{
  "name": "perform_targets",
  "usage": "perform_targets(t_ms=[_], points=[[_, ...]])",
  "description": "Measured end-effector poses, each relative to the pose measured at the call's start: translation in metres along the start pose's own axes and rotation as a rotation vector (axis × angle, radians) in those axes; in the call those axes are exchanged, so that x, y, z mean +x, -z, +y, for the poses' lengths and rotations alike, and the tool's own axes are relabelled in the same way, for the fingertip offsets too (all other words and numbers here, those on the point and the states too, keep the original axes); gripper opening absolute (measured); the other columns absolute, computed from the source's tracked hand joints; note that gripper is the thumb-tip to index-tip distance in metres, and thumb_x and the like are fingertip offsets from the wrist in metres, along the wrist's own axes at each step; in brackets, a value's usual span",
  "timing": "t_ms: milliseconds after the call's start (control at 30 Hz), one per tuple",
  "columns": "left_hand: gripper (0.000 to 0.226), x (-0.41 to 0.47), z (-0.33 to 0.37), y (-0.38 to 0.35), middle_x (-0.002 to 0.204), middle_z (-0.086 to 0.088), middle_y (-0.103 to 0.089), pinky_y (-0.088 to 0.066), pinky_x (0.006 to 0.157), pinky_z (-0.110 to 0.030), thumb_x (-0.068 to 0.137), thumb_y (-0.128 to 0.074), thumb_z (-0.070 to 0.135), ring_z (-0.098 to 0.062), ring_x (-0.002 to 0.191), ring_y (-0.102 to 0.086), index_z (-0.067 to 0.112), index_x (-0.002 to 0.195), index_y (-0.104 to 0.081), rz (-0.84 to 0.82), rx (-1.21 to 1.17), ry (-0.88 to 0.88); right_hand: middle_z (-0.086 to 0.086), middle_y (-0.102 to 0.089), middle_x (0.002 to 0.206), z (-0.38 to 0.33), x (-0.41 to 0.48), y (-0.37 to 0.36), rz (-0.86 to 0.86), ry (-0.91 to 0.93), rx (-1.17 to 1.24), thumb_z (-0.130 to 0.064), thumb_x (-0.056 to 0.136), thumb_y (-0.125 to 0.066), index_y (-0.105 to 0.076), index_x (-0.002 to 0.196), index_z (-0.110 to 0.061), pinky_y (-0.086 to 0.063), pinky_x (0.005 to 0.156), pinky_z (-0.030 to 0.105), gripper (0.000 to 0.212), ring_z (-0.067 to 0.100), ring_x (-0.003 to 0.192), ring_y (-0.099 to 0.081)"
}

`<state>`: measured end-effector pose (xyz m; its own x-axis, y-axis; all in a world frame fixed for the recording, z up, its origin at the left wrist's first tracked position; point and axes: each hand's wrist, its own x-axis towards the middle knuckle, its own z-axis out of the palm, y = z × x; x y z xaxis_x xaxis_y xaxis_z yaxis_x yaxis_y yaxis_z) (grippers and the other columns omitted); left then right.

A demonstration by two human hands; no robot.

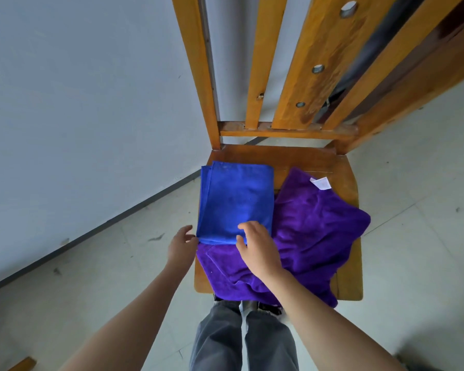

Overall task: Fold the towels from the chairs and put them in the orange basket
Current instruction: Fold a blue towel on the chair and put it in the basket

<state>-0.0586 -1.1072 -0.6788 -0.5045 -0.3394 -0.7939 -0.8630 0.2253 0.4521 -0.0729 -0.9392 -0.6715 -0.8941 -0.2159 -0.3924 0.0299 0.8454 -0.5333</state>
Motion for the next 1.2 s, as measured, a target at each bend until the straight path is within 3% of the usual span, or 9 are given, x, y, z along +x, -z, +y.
perform_targets(t_ms=[67,167,233,333,567,833,967,1100,1200], points=[[0.053,0.002,-0.008,-0.005,0.132,-0.011,-0.051,-0.044,0.093,-0.04,0.089,-0.054,0.012,-0.029,0.108,-0.054,0.012,0.139,-0.04,0.164,0.457,-0.289,0.007,-0.068,0.093,0.013,-0.001,0.0,0.029,0.089,-0.286,-0.015,0.053,-0.086,-0.067,0.088,-0.011,-0.053,0.059,0.033,0.04,0.028,0.084,-0.066],[0.053,0.007,-0.014,-0.017,0.122,-0.013,-0.062,-0.053,0.082,-0.04,0.073,-0.052,0.022,-0.032,0.111,-0.057,0.014,0.125,-0.051,0.293,0.942,-0.921,0.012,-0.067,0.11,0.03,0.002,-0.004,-0.034,0.152,-0.515,-0.023,0.041,-0.089,-0.07,0.098,-0.018,-0.055,0.073,0.041,0.061,0.031,0.103,-0.065],[0.054,0.011,-0.018,-0.028,0.118,-0.011,-0.067,-0.056,0.079,-0.038,0.065,-0.059,0.03,-0.028,0.106,-0.065,0.018,0.117,-0.062,0.239,1.173,-1.088,0.014,-0.066,0.117,0.038,0.002,-0.004,-0.064,0.169,-0.587,-0.021,0.041,-0.09,-0.069,0.106,-0.021,-0.054,0.078,0.046,0.068,0.031,0.109,-0.063],[0.069,0.019,-0.018,-0.034,0.116,-0.011,-0.068,-0.056,0.08,-0.038,0.048,-0.085,0.028,-0.028,0.102,-0.067,0.018,0.114,-0.067,0.119,1.265,-1.009,0.014,-0.066,0.117,0.042,0.003,-0.01,-0.042,0.22,-0.637,-0.016,0.045,-0.088,-0.069,0.109,-0.022,-0.055,0.077,0.046,0.067,0.03,0.109,-0.063],[0.083,0.04,-0.015,-0.03,0.109,-0.011,-0.066,-0.053,0.074,-0.032,0.042,-0.085,0.021,-0.027,0.098,-0.053,0.017,0.116,-0.046,0.236,1.253,-1.166,0.013,-0.071,0.096,0.049,0.023,-0.017,0.095,0.348,-0.583,-0.007,0.051,-0.082,-0.071,0.089,-0.017,-0.053,0.056,0.033,0.04,0.032,0.091,-0.068],[0.049,0.031,0.014,-0.015,0.098,-0.007,-0.071,-0.054,0.064,-0.027,0.067,-0.068,0.023,-0.023,0.082,-0.07,0.012,0.111,-0.05,0.221,1.17,-1.34,0.009,-0.071,0.09,0.047,0.02,0.014,0.332,0.518,-0.578,-0.006,0.075,-0.043,-0.072,0.089,-0.017,-0.055,0.064,0.033,0.034,0.029,0.086,-0.069],[0.04,0.004,0.041,-0.001,0.099,-0.008,-0.072,-0.055,0.062,-0.026,0.074,-0.043,0.022,-0.023,0.082,-0.071,0.01,0.107,-0.062,0.26,1.129,-1.349,0.011,-0.07,0.086,0.027,0.016,0.051,0.37,0.581,-0.593,-0.002,0.062,-0.068,-0.071,0.089,-0.013,-0.056,0.067,0.035,0.03,0.031,0.082,-0.069],[0.059,-0.036,0.068,0.02,0.095,-0.004,-0.072,-0.054,0.061,-0.024,0.055,-0.078,0.019,-0.022,0.077,-0.07,0.013,0.106,-0.048,0.27,1.096,-1.352,0.011,-0.068,0.081,-0.005,0.002,0.1,0.344,0.632,-0.613,-0.007,0.045,-0.086,-0.071,0.088,-0.011,-0.057,0.069,0.035,0.046,0.028,0.075,-0.067],[0.06,-0.082,0.087,0.043,0.09,-0.002,-0.072,-0.054,0.059,-0.023,0.052,-0.077,0.019,-0.021,0.071,-0.07,0.014,0.104,-0.047,0.347,1.056,-1.343,0.01,-0.068,0.079,-0.038,-0.019,0.143,0.322,0.683,-0.651,-0.011,0.041,-0.089,-0.071,0.089,-0.012,-0.056,0.069,0.033,0.051,0.026,0.073,-0.067]])
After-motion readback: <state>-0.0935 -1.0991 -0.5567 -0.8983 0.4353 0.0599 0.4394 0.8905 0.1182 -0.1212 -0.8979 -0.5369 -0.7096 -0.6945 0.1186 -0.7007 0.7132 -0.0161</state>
